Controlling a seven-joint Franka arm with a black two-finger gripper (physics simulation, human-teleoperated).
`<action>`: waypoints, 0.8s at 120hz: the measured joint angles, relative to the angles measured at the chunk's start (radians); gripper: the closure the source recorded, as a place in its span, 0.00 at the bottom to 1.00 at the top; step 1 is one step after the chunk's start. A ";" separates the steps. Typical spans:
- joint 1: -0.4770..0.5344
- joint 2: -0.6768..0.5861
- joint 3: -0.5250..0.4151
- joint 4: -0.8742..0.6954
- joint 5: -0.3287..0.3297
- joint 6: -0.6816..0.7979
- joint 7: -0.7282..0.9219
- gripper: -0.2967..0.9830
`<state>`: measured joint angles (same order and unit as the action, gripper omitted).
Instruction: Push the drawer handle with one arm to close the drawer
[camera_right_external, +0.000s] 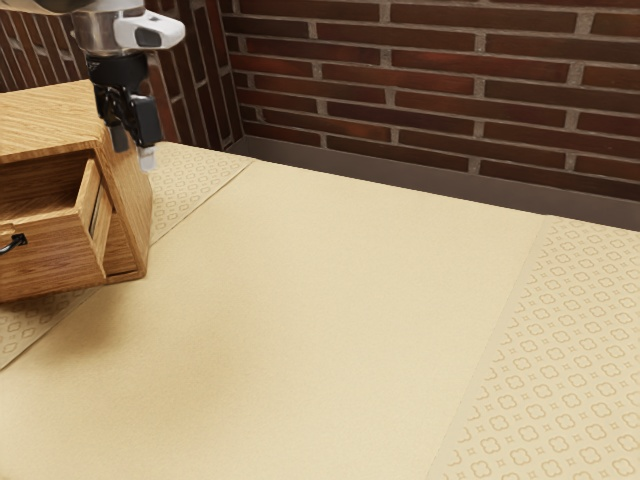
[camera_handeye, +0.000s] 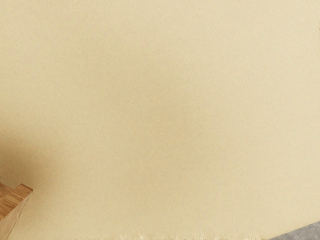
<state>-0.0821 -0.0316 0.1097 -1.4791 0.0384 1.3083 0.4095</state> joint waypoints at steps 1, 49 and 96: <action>0.001 0.000 0.000 0.000 0.000 0.000 0.003 0.23; 0.313 -0.270 -0.018 0.097 0.064 -0.208 0.053 0.23; 0.638 -0.518 0.062 -0.824 0.033 0.157 -0.058 0.74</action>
<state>0.5559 -0.5493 0.1720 -2.3033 0.0716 1.4652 0.3518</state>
